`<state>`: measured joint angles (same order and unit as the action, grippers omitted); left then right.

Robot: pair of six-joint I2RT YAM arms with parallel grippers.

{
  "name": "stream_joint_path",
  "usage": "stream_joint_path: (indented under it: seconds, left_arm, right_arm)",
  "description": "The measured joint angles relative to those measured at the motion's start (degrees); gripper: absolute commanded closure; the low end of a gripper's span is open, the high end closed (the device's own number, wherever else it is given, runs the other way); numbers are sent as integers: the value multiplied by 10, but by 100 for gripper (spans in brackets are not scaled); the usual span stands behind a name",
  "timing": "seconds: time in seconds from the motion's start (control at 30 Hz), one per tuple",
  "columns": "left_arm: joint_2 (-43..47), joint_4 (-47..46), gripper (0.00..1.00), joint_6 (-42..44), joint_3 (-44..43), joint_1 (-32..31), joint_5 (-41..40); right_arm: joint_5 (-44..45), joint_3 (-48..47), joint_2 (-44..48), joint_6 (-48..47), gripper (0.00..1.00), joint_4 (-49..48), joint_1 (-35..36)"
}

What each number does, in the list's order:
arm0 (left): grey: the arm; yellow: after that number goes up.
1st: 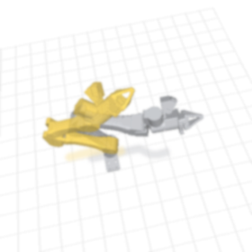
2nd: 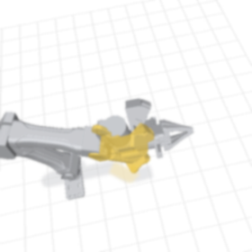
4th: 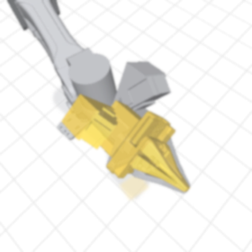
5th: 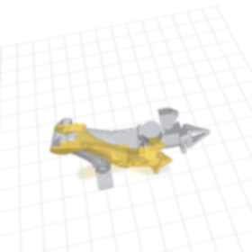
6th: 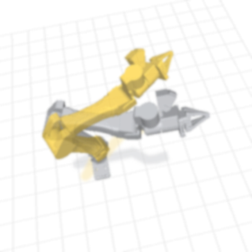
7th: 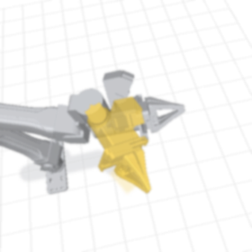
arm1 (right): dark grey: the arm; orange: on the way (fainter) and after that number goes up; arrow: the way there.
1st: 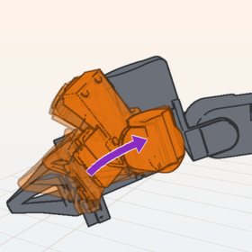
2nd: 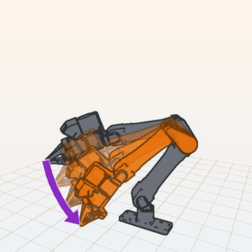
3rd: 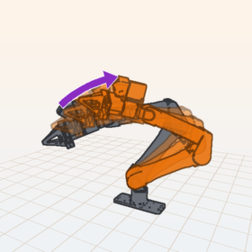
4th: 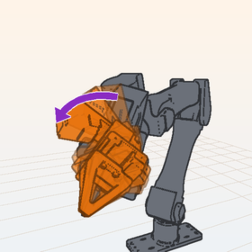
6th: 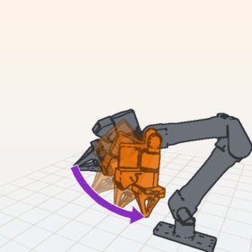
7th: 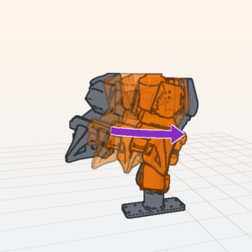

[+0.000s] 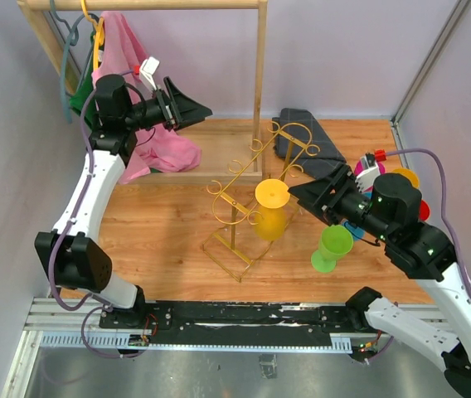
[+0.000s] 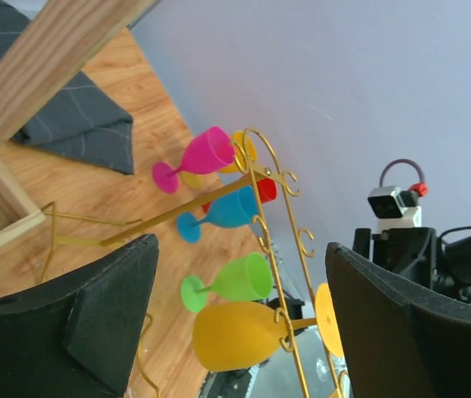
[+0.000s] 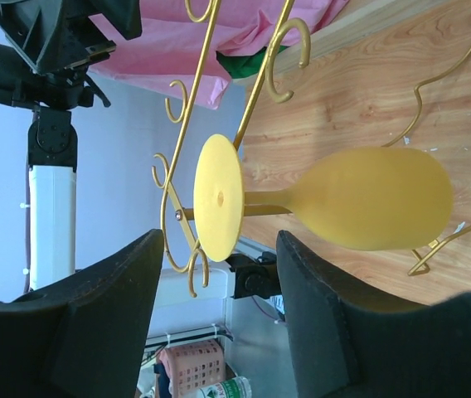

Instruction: Take the wine glass off the wine glass rack

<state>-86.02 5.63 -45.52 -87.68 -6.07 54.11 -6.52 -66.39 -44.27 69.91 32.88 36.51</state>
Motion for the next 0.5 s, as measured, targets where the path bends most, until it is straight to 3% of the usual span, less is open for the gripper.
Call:
stream_joint_path:
  seconds: [0.2, 0.5]
  left_arm:
    - [-11, -49, 13, -49, 2, 0, 23]
    - [-12, -63, 14, -60, 2, 0, 34]
  right_arm:
    - [-11, 17, -5, 11, 47, -15, 0]
    - [-21, 32, -26, 23, 63, -33, 0]
